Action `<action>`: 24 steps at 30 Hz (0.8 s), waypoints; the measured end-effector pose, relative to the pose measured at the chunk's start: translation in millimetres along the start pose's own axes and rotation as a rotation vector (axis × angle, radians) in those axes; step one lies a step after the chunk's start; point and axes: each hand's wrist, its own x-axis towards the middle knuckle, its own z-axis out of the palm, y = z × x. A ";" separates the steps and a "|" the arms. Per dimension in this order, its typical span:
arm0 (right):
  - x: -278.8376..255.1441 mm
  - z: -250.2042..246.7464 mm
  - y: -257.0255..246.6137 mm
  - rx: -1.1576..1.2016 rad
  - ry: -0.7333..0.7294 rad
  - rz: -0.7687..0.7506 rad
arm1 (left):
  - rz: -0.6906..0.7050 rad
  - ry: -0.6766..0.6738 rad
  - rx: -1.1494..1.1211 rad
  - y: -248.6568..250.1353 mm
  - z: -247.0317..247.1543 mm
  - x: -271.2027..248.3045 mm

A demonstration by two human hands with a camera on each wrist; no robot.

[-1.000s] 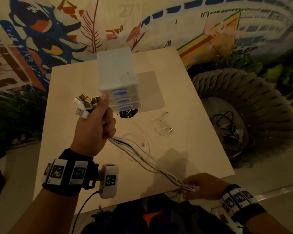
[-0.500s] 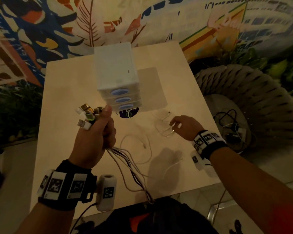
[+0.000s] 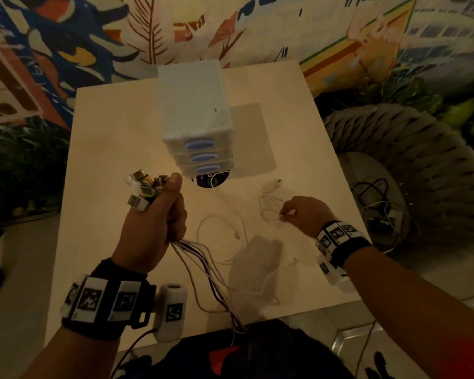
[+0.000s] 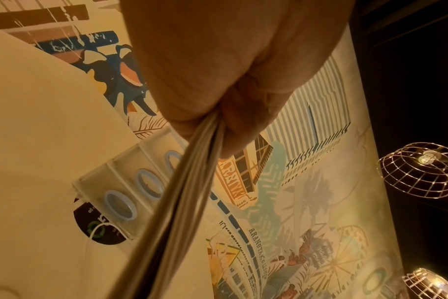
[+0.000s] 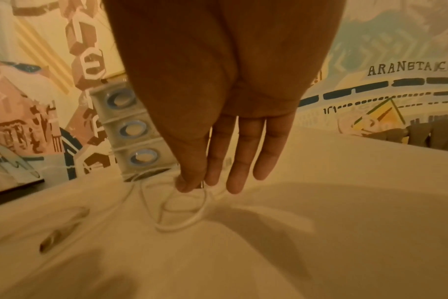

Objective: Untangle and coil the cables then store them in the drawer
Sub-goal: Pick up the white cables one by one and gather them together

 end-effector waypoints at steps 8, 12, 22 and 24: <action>-46.6 -45.8 -9.7 0.271 0.160 -0.142 | 0.030 -0.030 0.081 -5.1 15.6 -0.8; -64.8 -65.2 -13.8 0.428 0.184 -0.208 | 0.071 -0.058 0.197 -7.3 24.8 -1.3; -96.9 -102.4 -56.1 0.842 0.127 -0.338 | 0.116 -0.074 0.463 -11.0 58.5 -2.4; -98.9 -102.4 -60.4 0.898 0.094 -0.373 | 0.117 -0.089 0.493 -11.1 62.6 -3.3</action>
